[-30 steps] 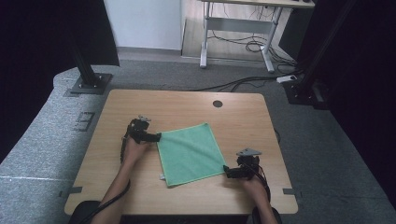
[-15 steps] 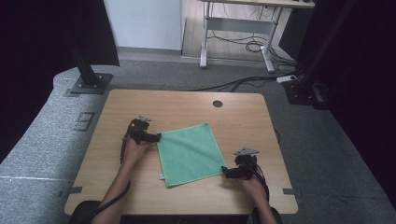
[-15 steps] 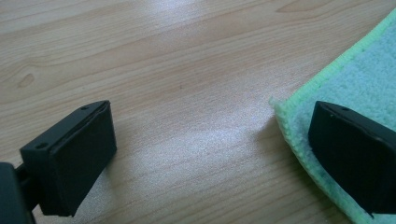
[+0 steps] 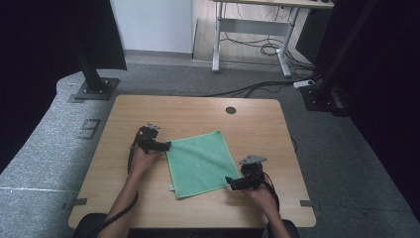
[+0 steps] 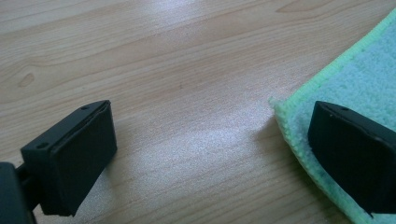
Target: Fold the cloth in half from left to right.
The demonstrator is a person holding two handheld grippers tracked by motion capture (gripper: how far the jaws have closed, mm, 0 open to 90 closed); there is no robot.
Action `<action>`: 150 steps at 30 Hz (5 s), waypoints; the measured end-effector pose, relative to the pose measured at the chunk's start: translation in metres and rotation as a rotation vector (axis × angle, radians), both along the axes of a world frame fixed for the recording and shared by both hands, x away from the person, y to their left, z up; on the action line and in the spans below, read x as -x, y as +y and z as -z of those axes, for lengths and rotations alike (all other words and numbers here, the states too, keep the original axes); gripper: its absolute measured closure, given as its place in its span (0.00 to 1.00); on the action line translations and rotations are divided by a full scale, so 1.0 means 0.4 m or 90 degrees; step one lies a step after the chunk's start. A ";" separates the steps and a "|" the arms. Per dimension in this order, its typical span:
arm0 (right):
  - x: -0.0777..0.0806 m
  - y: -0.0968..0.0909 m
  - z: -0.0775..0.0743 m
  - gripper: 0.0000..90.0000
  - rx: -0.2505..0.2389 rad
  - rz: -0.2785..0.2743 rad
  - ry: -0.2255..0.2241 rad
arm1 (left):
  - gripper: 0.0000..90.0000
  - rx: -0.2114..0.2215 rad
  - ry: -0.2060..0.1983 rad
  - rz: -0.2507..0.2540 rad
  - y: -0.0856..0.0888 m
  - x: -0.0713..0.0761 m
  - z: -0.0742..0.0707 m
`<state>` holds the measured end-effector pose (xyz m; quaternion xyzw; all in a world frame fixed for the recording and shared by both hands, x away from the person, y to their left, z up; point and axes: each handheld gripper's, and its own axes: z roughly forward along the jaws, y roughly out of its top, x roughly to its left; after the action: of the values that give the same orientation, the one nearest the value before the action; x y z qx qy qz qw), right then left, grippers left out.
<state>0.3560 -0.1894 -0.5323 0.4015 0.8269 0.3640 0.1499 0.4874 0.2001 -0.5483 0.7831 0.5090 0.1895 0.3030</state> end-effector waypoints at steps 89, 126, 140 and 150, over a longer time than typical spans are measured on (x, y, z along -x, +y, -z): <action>0.096 0.396 -0.084 0.94 0.018 -0.299 -0.016 | 0.98 0.149 -0.019 0.097 -0.016 0.014 -0.111; 0.053 0.108 -0.080 0.95 -0.025 -0.145 -0.003 | 0.98 0.108 -0.048 0.163 -0.276 -0.058 -0.117; 0.049 0.042 -0.083 0.95 -0.029 -0.107 -0.009 | 0.97 0.089 -0.049 0.182 -0.352 -0.077 -0.119; 0.043 0.033 -0.053 0.95 -0.002 -0.098 0.009 | 0.97 0.069 -0.032 0.187 -0.396 -0.094 -0.082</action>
<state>0.3389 -0.1760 -0.5111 0.3396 0.8560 0.3726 0.1148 0.5252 0.0416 -0.5155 0.8266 0.3909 0.1346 0.3818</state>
